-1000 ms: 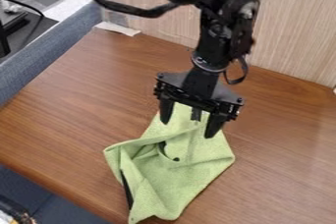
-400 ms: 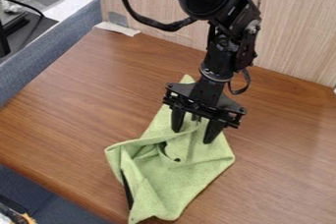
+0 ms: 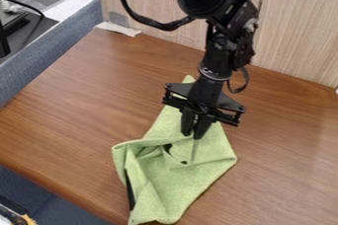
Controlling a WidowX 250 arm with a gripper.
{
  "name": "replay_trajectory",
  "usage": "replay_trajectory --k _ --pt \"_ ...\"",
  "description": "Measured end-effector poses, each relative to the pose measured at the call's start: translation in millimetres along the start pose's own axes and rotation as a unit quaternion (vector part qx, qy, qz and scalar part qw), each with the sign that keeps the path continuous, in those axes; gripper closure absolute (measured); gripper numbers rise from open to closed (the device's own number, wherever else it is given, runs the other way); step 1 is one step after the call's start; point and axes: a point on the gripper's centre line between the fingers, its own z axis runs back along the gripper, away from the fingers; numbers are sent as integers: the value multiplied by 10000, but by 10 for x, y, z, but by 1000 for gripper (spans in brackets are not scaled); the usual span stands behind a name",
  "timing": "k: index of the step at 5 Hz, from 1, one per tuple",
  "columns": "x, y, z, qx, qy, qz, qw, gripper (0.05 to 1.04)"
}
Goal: Unfold the cloth from right to left
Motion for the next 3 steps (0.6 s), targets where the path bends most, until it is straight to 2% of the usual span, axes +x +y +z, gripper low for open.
replay_trajectory --k 1,3 --pt "-17 43 -25 -33 52 70 10000 1022" --pt "-41 361 221 -197 -114 470 9986 1029"
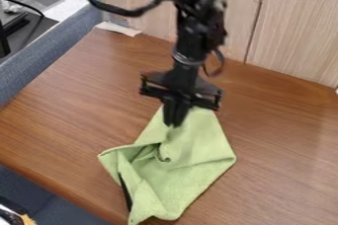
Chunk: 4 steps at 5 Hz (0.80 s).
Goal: Unfold the cloth from right to left
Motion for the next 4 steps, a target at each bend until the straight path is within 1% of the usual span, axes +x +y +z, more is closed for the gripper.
replay_trajectory --k 1,2,3,4 --pt "-5 256 142 -95 -115 282 9995 1029" --pt "-3 523 141 -118 -74 520 9985 1029" --pt "41 752 93 -109 -56 666 9977 1029" --pt "62 1014 -85 -64 77 835 9965 1029"
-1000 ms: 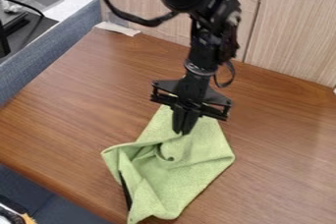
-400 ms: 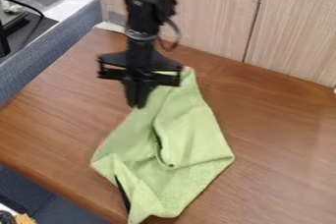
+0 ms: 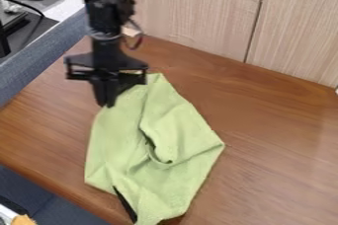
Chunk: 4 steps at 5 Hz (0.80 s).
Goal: Unfold the cloth from right to left
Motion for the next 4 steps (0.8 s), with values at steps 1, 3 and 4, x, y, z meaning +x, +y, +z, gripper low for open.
replay_trajectory --k 1,3,4 --pt "27 169 -202 52 173 45 9998 1030" --pt "56 399 -438 272 216 6 9994 1009" --pt "29 440 -392 372 304 -1 9988 864"
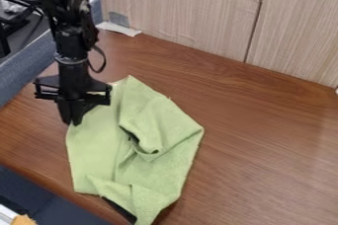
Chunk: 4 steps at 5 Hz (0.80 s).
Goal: Unfold the cloth from right to left
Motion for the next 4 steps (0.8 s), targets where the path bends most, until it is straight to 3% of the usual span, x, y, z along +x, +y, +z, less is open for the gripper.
replay_trajectory --k 1,2,3,4 --pt "15 48 119 78 -95 77 9999 612" --pt "-14 77 145 152 -35 124 9998 306" --pt "-11 100 250 153 -165 157 9996 84" --pt "-57 111 368 95 -253 173 9995 79"
